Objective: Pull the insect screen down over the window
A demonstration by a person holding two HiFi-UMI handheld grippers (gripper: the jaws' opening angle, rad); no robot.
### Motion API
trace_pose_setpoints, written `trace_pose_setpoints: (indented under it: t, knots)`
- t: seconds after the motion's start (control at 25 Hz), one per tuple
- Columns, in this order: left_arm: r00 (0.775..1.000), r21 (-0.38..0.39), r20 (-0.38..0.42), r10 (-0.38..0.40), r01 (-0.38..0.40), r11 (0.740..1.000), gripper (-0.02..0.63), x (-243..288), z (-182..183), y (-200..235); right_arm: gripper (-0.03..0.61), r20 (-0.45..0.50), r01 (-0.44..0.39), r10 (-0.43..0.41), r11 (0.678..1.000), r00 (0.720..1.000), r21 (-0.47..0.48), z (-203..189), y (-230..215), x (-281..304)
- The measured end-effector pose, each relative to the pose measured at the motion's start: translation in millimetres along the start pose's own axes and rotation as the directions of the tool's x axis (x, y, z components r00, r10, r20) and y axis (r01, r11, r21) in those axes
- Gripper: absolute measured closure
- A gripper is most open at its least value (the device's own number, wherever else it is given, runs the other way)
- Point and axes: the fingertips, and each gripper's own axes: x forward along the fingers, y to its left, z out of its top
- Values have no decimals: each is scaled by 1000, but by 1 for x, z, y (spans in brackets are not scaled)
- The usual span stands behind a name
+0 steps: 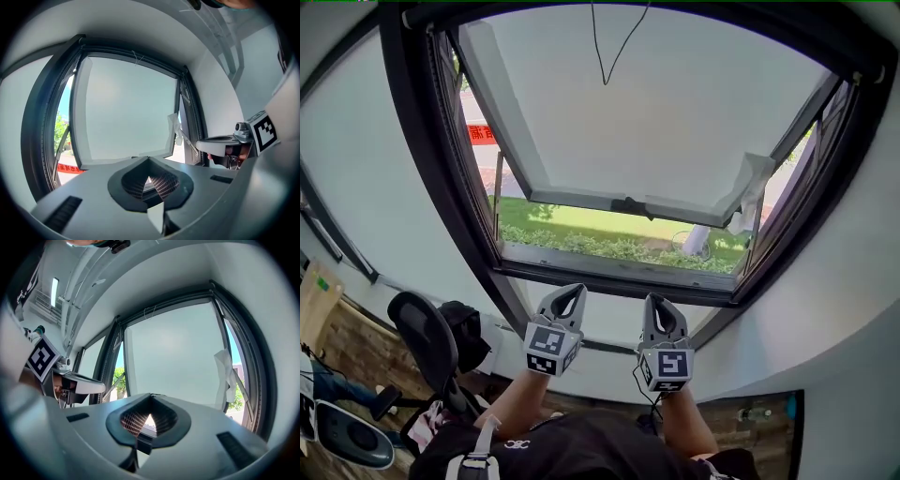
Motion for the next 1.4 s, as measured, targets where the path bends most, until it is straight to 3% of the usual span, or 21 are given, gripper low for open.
trace_pose_setpoints:
  t: [0.16, 0.24, 0.28, 0.36, 0.4, 0.48, 0.56, 0.72, 0.84, 0.96, 1.12, 1.28, 1.4]
  knots:
    - [999, 155, 9, -36, 34, 987, 612, 0, 9, -7, 574, -33, 7, -10, 996, 999, -94, 1, -2, -2]
    - [999, 269, -26, -48, 53, 962, 611, 2, 9, -13, 571, -101, -19, -4, 973, 995, -230, -4, -3, 0]
    - [997, 333, -56, -56, 72, 940, 591, 5, 8, -17, 535, -147, -51, 4, 948, 989, -315, -8, -5, 0]
    - [989, 465, -137, -61, 119, 877, 387, 10, 2, -24, 398, -244, -136, 22, 877, 969, -461, -14, -8, -1]
    - [982, 530, -180, -50, 139, 837, 347, 11, -1, -24, 382, -280, -168, 20, 841, 960, -515, -15, -11, -3]
    - [970, 641, -242, -13, 170, 748, 345, 12, -3, -23, 356, -326, -205, -4, 770, 945, -604, -11, -19, -6]
    - [965, 709, -262, 9, 186, 680, 345, 11, 7, -21, 353, -354, -234, -26, 705, 935, -669, -4, -28, -10]
    - [972, 784, -236, 14, 182, 594, 356, 6, 45, -23, 360, -355, -240, -67, 619, 933, -748, 27, -53, -16]
    - [978, 838, -208, 30, 162, 522, 362, 4, 80, -18, 360, -330, -219, -94, 576, 939, -787, 60, -74, -20]
    - [978, 873, -200, 59, 151, 465, 374, 1, 113, -4, 360, -287, -181, -100, 574, 953, -799, 102, -85, -22]
    - [975, 901, -203, 96, 147, 409, 376, -4, 152, 16, 360, -261, -156, -109, 568, 959, -808, 152, -96, -25]
    - [975, 920, -179, 132, 119, 373, 376, -7, 199, 40, 379, -247, -142, -121, 551, 961, -823, 198, -106, -22]
    - [971, 942, -160, 177, 96, 323, 377, -4, 233, 67, 379, -223, -122, -149, 497, 963, -859, 235, -113, -20]
